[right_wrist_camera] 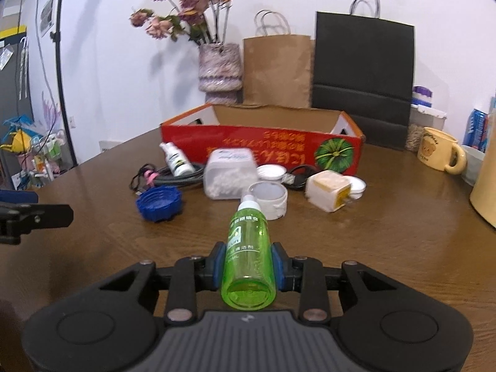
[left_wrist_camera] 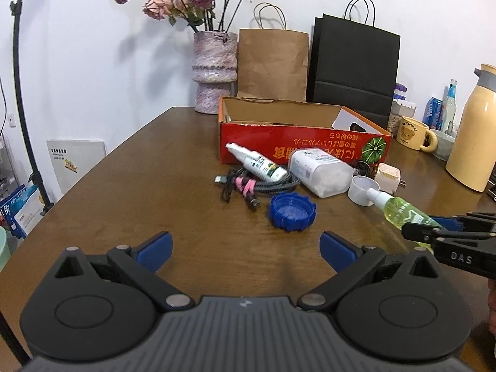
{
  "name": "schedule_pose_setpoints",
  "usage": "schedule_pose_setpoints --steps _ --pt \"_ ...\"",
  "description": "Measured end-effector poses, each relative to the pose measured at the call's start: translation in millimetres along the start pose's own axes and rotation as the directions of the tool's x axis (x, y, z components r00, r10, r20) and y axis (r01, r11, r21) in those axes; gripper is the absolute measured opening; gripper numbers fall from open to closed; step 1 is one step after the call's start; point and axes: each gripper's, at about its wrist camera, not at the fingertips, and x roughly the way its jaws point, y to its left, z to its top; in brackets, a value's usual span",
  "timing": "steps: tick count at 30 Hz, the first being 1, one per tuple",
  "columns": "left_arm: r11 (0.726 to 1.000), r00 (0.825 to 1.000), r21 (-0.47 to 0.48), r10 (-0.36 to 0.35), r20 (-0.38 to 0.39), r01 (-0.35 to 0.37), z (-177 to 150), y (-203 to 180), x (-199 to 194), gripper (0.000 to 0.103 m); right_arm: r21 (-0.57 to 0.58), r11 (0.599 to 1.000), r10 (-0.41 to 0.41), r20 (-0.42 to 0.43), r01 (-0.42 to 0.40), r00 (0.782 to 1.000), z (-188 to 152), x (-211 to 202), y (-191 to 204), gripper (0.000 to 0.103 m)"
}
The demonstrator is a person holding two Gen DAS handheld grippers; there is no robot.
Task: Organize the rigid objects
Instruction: 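Grasp the blue bottle cap with the left tool while the right tool holds the green bottle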
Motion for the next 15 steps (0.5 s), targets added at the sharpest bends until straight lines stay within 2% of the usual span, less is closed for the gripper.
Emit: schedule_pose_setpoints --steps 7,15 --pt "0.999 1.000 0.024 0.022 -0.019 -0.021 17 -24 32 0.103 0.035 0.999 -0.034 0.051 0.032 0.998 5 2 -33 0.030" --pt "0.996 0.996 0.062 0.066 -0.067 -0.062 25 -51 78 0.103 0.091 0.996 -0.036 0.093 0.027 0.995 5 2 -52 0.030"
